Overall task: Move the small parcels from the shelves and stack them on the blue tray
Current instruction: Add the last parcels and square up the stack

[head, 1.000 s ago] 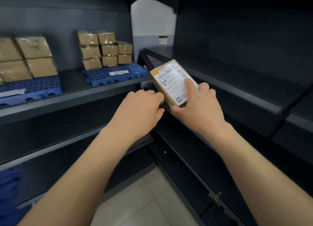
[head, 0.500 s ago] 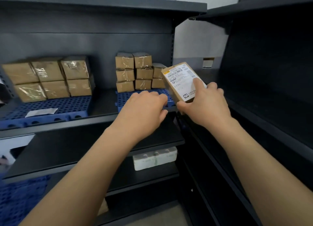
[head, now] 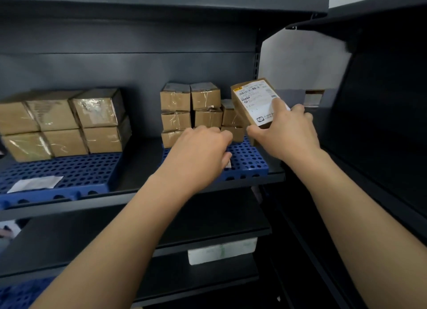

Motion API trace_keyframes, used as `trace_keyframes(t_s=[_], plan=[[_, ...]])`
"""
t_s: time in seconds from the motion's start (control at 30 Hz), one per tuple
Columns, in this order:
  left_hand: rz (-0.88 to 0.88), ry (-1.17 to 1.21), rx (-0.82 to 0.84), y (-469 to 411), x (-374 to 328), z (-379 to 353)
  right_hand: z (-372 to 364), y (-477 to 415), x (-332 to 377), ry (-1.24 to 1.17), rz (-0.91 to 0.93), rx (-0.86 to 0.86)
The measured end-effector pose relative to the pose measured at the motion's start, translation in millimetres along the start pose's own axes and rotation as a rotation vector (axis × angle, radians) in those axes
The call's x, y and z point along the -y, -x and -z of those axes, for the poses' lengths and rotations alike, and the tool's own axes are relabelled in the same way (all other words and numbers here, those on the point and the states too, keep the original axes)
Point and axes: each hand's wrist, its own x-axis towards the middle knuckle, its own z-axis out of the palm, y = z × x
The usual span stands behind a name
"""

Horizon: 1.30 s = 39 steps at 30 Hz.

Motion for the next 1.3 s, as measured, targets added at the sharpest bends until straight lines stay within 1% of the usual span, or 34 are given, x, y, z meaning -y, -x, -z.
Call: trace_keyframes(t_s=[0.27,0.43,0.6,0.93,1.17,1.3], plan=[[-0.048,0.025,0.025,-70,45,-29,-36,-79,18,-0.013,-0.022,-0.007],[-0.083,0.025,0.05,-98,62,-41,-51,-117,22,-0.017,-0.06,0.06],[-0.044,0.035,0.033,-115,71,-51,-64,-151,21,-0.063,0.014,0.044],[-0.023,-0.035,-0.01,-134,71,-64,-89,-201,22,-0.028,0.09,0.163],[0.006,-0.079,0.035,-137,72,-77,-101,-218,28,-0.032,0.133,0.196],[0.007,-0.073,0.033,-142,74,-82,-105,-223,28,-0.018,0.168,0.169]])
